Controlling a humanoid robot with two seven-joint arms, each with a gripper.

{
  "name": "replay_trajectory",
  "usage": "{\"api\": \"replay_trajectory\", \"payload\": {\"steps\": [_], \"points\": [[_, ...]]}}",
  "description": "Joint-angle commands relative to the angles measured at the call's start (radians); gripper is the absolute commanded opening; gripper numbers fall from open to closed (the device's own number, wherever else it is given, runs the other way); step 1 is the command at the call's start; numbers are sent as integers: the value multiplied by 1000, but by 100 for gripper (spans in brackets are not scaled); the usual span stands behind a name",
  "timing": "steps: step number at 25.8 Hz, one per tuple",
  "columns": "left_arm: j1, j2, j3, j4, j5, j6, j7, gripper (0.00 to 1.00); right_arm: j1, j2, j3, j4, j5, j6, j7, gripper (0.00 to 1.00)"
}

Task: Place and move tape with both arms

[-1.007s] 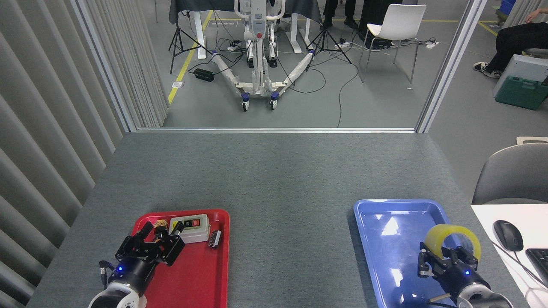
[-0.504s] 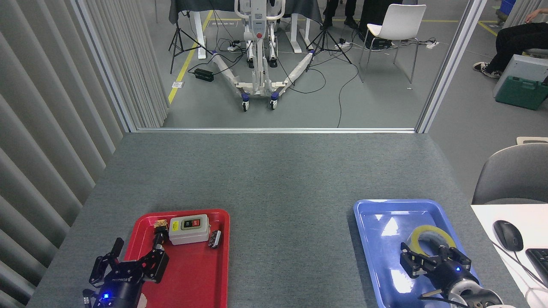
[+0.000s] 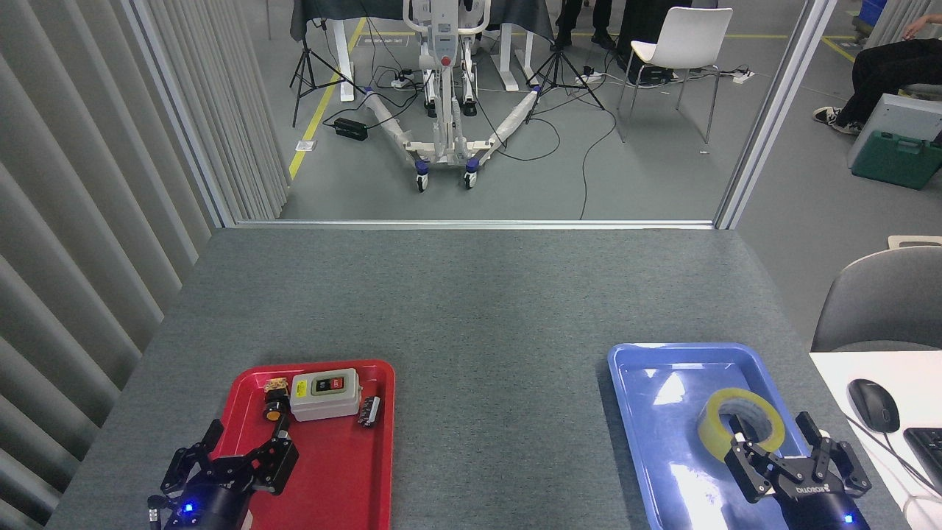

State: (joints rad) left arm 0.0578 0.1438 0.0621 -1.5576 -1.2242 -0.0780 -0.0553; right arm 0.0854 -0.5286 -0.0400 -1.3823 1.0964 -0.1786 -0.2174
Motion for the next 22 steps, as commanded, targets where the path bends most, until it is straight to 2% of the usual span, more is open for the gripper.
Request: {"api": "replay_trajectory", "payload": {"steps": [1,3,5,7,9,12,18,22], "points": [[-1,-10,-5,-24,22,4,0,99,71,84,-89,-92,54,8,-36,99],[-1,-10,-11,-6,23,-6,71,99,108,139,-104,-150,120,56,-36,99],[1,-9,-33,-1,22,-11,137,99,131,168,-100,-198,195,137,-36,99],[2,-7,-56,-4,22,-12,155,99,139,196,-97,-218,223,166,-31,99],[11,-7,-59,-9,20,-12,161,99,139,208,-97,-219,224,166,-23,99],[25,-4,-58,-7,20,-11,190,100,142,196,-95,-216,223,162,-23,100],[45,-9,-53,-36,26,4,235,100,146,185,-104,-205,146,140,-23,100],[47,-9,-56,-32,25,1,238,100,146,187,-110,-202,143,145,-31,100]]}}
